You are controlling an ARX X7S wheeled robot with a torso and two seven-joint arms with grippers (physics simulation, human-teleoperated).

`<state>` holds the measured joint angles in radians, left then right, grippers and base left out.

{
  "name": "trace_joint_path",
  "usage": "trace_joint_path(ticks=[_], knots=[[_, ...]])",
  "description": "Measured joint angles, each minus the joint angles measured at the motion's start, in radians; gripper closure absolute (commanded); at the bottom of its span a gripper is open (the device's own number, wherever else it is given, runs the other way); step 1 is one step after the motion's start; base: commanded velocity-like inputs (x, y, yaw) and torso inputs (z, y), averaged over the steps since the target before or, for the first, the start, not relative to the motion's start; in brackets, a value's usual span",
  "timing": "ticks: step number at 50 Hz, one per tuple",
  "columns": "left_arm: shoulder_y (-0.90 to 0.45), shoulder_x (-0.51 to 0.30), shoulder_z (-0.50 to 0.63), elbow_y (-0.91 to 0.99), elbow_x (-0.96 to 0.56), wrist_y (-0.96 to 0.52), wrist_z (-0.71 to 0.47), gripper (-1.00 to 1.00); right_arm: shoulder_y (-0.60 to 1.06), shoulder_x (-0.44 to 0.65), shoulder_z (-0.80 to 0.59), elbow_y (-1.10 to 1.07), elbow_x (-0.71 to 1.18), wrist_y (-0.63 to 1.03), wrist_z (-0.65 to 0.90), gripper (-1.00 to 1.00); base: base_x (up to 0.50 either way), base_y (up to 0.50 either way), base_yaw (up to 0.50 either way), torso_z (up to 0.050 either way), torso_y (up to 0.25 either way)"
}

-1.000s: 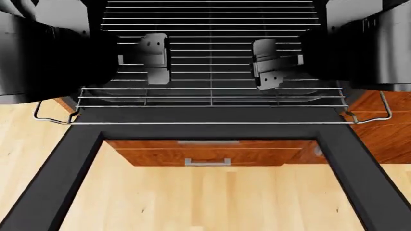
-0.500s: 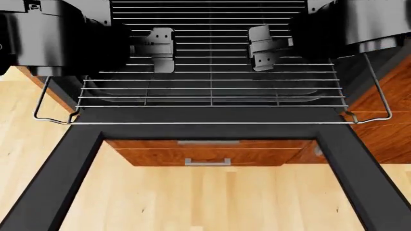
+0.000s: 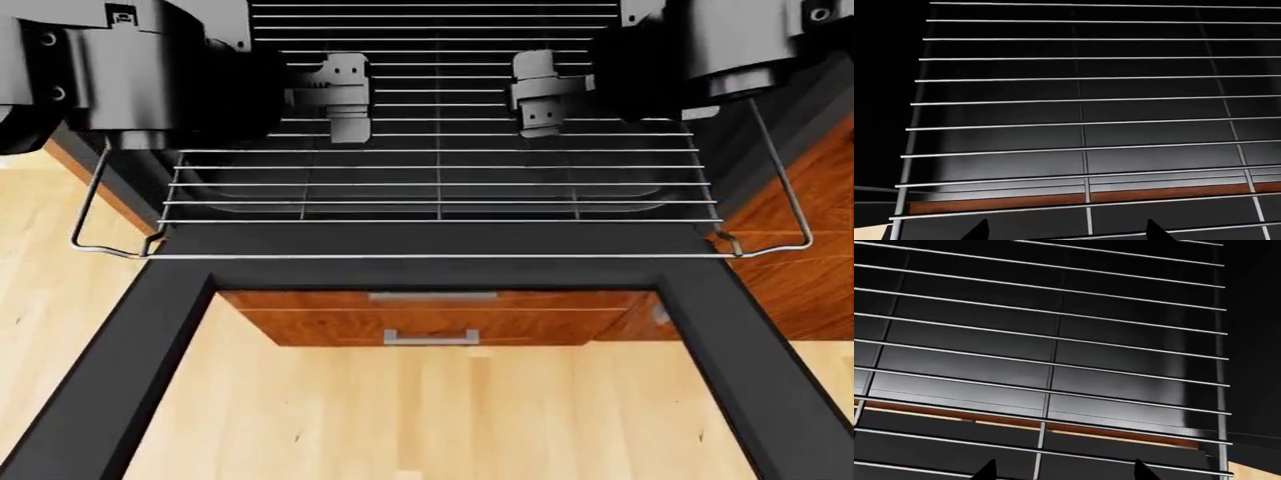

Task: Fully slide the oven rack out.

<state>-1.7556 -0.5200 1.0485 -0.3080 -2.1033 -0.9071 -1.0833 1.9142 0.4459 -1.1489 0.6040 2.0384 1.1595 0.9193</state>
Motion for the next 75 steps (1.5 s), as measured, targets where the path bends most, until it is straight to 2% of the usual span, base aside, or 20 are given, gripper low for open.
trace_joint_path(ticks=[14, 29, 39, 51, 64, 75], knots=[[0.011, 0.005, -0.002, 0.016, 0.02, 0.01, -0.024, -1.0, -0.044, 0.025, 0.048, -0.053, 0.011, -0.039, 0.041, -1.0, 0.0, 0.0, 0.0, 0.0, -0.017], [-0.009, 0.005, 0.02, 0.004, -0.06, -0.004, -0.104, -1.0, -0.079, 0.037, 0.085, -0.097, 0.066, -0.075, 0.151, -1.0, -0.01, 0.0, 0.0, 0.0, -0.019], [0.004, -0.012, 0.017, 0.03, -0.109, 0.054, -0.143, -1.0, -0.11, 0.063, 0.074, -0.187, 0.128, -0.168, 0.244, -1.0, -0.01, 0.0, 0.0, 0.0, -0.033], [0.073, -0.049, 0.014, 0.207, -0.015, 0.13, -0.179, -1.0, -0.153, 0.111, 0.03, -0.359, 0.163, -0.35, 0.334, -1.0, -0.01, 0.0, 0.01, 0.0, -0.04], [0.146, -0.09, 0.019, 0.381, 0.029, 0.278, -0.257, -1.0, -0.191, 0.169, -0.022, -0.544, 0.149, -0.524, 0.386, -1.0, -0.01, 0.0, 0.0, 0.0, -0.041], [0.182, -0.124, 0.028, 0.481, 0.056, 0.344, -0.287, -1.0, -0.223, 0.214, -0.062, -0.688, 0.115, -0.658, 0.429, -1.0, -0.01, 0.0, 0.0, 0.0, -0.037]])
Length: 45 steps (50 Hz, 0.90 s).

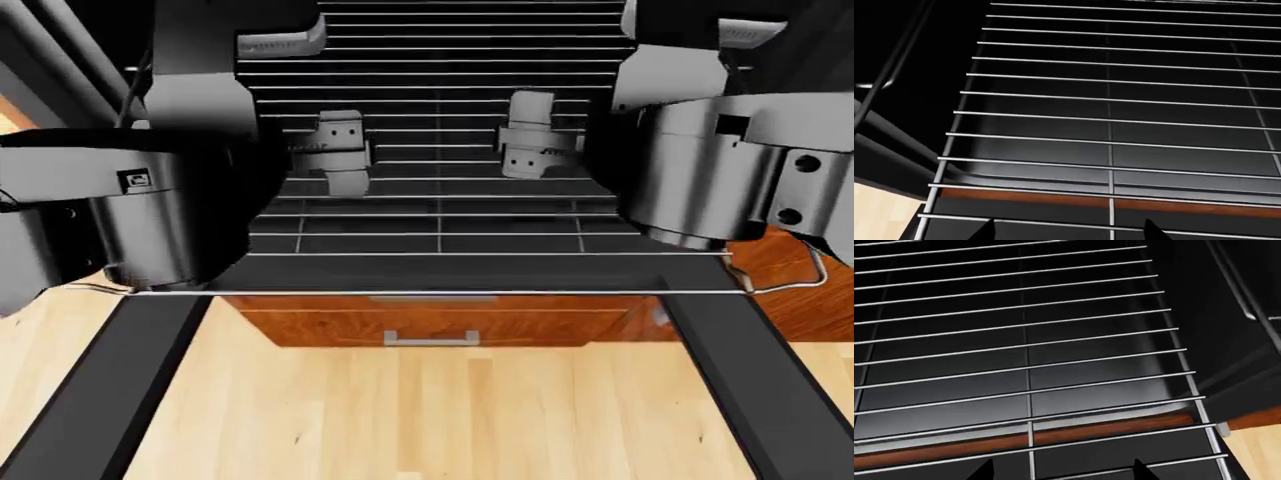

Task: Fully slide the oven rack out.

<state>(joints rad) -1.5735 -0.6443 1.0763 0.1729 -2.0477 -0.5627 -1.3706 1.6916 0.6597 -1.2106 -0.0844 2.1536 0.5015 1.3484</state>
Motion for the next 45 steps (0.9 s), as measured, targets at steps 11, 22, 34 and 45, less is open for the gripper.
trace_joint_path(ticks=[11, 22, 34, 45], knots=[[0.064, -0.043, 0.014, 0.123, 0.102, 0.085, -0.001, -1.0, -0.069, 0.042, -0.024, -0.154, -0.124, -0.132, 0.027, -1.0, -0.01, 0.0, 0.0, 0.0, -0.032], [0.086, -0.068, 0.047, 0.19, 0.15, 0.152, -0.016, -1.0, -0.112, 0.078, -0.053, -0.246, -0.224, -0.205, 0.026, -1.0, -0.01, 0.0, 0.0, 0.0, -0.024], [0.058, -0.091, 0.083, 0.226, 0.093, 0.182, -0.044, -1.0, -0.087, 0.119, -0.094, -0.299, -0.185, -0.24, 0.037, -1.0, -0.01, 0.0, 0.0, 0.0, -0.021], [0.035, -0.122, 0.129, 0.282, 0.061, 0.223, -0.06, -1.0, -0.051, 0.154, -0.148, -0.355, -0.164, -0.254, 0.045, -1.0, 0.0, 0.0, 0.0, 0.0, -0.023]])
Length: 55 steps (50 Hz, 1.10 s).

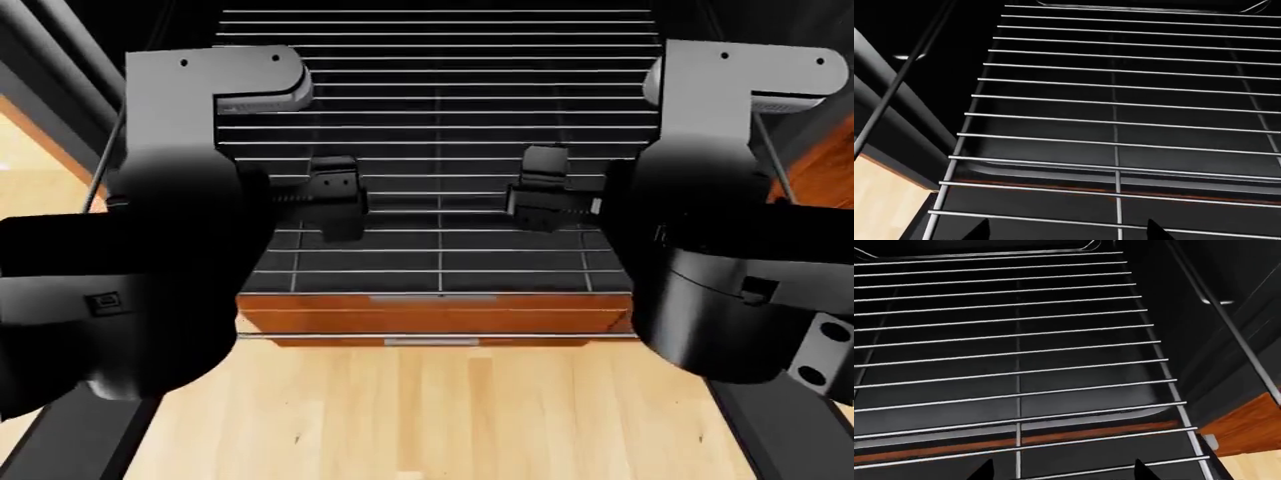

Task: Fully slide the oven rack out.

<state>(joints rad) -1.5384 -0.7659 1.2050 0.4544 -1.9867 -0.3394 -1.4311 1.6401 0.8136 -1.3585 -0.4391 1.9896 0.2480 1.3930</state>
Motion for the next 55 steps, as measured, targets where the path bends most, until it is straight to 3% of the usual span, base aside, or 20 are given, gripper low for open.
trace_joint_path(ticks=[9, 17, 25, 40, 55], knots=[[0.024, -0.033, 0.049, 0.106, 0.149, -0.029, -0.007, -1.0, 0.007, 0.037, -0.041, -0.069, -0.021, -0.028, 0.0, -1.0, 0.0, 0.0, 0.0, 0.0, -0.024], [0.055, -0.061, 0.088, 0.208, 0.329, -0.131, -0.022, -1.0, -0.012, 0.079, -0.083, -0.175, -0.246, 0.121, 0.009, -1.0, -0.01, 0.0, 0.0, 0.0, -0.021], [0.06, -0.098, 0.103, 0.276, 0.328, -0.128, -0.032, -1.0, -0.022, 0.142, -0.114, -0.291, -0.291, 0.147, 0.054, -1.0, -0.01, 0.0, 0.0, 0.0, -0.019], [0.036, -0.171, 0.105, 0.394, 0.241, -0.169, -0.041, -1.0, 0.021, 0.24, -0.13, -0.463, -0.21, 0.259, 0.122, -1.0, -0.01, 0.0, 0.0, 0.0, -0.017], [0.012, -0.245, 0.125, 0.499, 0.123, -0.104, -0.062, -1.0, 0.016, 0.321, -0.086, -0.588, -0.153, 0.364, 0.14, -1.0, 0.0, 0.0, 0.0, 0.0, -0.019]])
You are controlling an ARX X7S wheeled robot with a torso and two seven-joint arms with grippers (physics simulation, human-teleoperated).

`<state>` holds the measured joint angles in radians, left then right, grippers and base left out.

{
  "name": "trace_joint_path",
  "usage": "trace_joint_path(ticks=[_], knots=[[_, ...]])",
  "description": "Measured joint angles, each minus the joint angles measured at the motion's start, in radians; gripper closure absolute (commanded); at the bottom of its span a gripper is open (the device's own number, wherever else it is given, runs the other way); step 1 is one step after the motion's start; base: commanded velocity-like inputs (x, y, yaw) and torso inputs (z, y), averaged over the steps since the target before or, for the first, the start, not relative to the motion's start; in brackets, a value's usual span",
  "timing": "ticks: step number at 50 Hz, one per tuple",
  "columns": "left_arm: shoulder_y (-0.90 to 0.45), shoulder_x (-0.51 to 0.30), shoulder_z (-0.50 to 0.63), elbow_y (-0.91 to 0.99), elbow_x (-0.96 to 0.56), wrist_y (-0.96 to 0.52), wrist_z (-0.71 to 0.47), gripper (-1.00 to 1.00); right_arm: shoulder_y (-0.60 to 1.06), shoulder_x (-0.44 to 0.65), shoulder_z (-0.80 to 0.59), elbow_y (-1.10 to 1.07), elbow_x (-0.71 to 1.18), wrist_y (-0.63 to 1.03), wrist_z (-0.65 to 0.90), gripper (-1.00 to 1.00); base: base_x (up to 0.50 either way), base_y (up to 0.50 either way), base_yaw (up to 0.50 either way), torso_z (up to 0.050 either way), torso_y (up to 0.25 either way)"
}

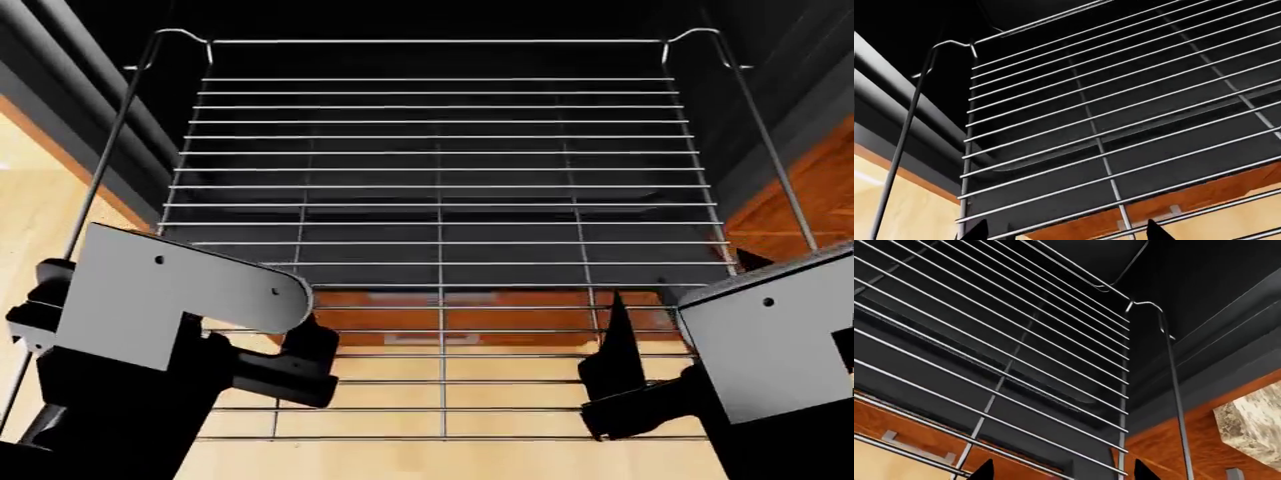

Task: Fully slide the oven rack out.

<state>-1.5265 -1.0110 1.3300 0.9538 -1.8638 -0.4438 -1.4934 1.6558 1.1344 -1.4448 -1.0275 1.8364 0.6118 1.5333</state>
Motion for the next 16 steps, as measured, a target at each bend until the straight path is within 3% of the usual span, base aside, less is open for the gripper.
trace_joint_path(ticks=[8, 10, 12, 16], knots=[[0.178, -0.064, -0.106, 0.092, 0.115, -0.011, -0.004, -1.0, -0.007, 0.072, 0.05, -0.019, 0.16, -0.124, -0.004, -1.0, 0.0, 0.0, 0.0, 0.0, -0.019], [0.243, -0.075, -0.146, 0.093, 0.085, 0.095, -0.005, -1.0, 0.01, 0.088, 0.048, -0.019, 0.195, -0.129, -0.01, -1.0, 0.0, 0.0, 0.0, 0.0, -0.022], [0.307, -0.087, -0.191, 0.093, 0.047, 0.205, 0.004, -1.0, 0.04, 0.111, 0.03, -0.017, 0.242, -0.16, -0.016, -1.0, 0.0, 0.0, 0.0, 0.0, -0.023], [0.453, -0.112, -0.289, 0.093, 0.172, 0.167, 0.089, -1.0, 0.171, 0.177, -0.066, -0.001, 0.293, -0.117, -0.023, -1.0, 0.0, 0.0, 0.0, 0.0, -0.027]])
